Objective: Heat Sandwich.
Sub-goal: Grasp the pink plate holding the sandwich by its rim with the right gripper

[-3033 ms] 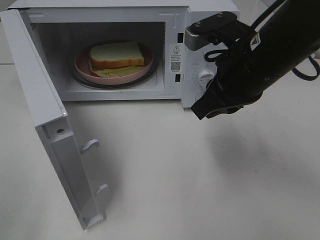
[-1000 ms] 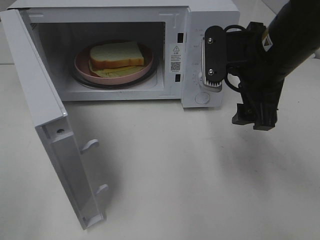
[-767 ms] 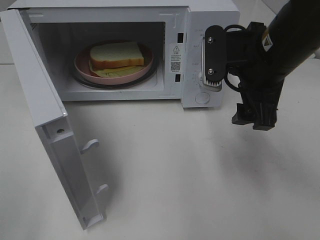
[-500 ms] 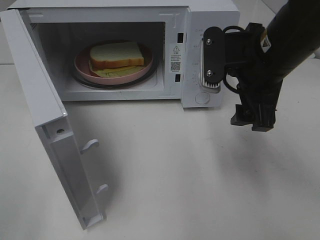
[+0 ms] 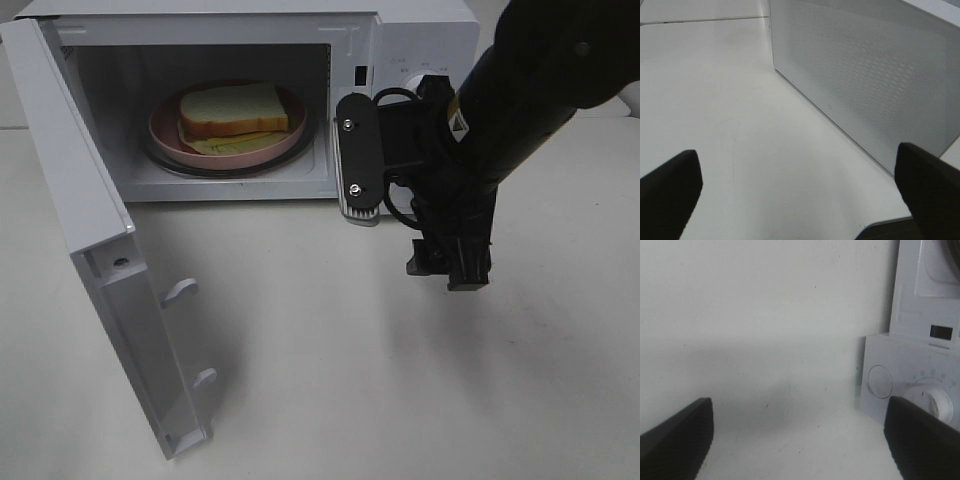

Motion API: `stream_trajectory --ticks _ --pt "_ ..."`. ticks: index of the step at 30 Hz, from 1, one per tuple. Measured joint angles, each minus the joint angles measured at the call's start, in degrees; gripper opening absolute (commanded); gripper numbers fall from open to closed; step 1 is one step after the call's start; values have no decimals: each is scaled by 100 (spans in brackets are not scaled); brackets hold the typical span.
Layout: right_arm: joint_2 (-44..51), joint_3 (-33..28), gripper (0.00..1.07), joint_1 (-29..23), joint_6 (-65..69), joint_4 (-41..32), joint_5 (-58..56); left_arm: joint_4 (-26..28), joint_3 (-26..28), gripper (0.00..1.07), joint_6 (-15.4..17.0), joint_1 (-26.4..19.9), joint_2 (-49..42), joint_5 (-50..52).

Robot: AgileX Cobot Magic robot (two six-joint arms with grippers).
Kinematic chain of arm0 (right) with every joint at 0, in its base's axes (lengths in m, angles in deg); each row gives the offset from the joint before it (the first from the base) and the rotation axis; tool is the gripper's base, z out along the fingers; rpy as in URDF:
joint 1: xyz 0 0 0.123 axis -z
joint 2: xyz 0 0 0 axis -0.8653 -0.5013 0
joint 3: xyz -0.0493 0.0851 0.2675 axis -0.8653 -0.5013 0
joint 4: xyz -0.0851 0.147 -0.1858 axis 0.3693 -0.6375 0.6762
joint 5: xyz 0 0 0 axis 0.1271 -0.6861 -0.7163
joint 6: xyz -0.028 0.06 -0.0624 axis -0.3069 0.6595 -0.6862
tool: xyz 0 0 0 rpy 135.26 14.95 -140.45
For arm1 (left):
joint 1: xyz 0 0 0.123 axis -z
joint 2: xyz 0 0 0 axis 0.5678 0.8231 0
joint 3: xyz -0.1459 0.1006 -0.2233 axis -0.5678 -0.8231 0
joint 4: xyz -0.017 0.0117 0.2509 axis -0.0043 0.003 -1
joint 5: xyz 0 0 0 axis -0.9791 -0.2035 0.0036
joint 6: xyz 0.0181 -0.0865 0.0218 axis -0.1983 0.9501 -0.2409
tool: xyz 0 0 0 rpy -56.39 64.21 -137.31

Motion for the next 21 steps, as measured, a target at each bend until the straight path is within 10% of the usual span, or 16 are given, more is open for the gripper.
stream_trajectory --ticks 21 --pt "-842 871 84 -46 -435 0 344 0 0 103 0 0 0 0"
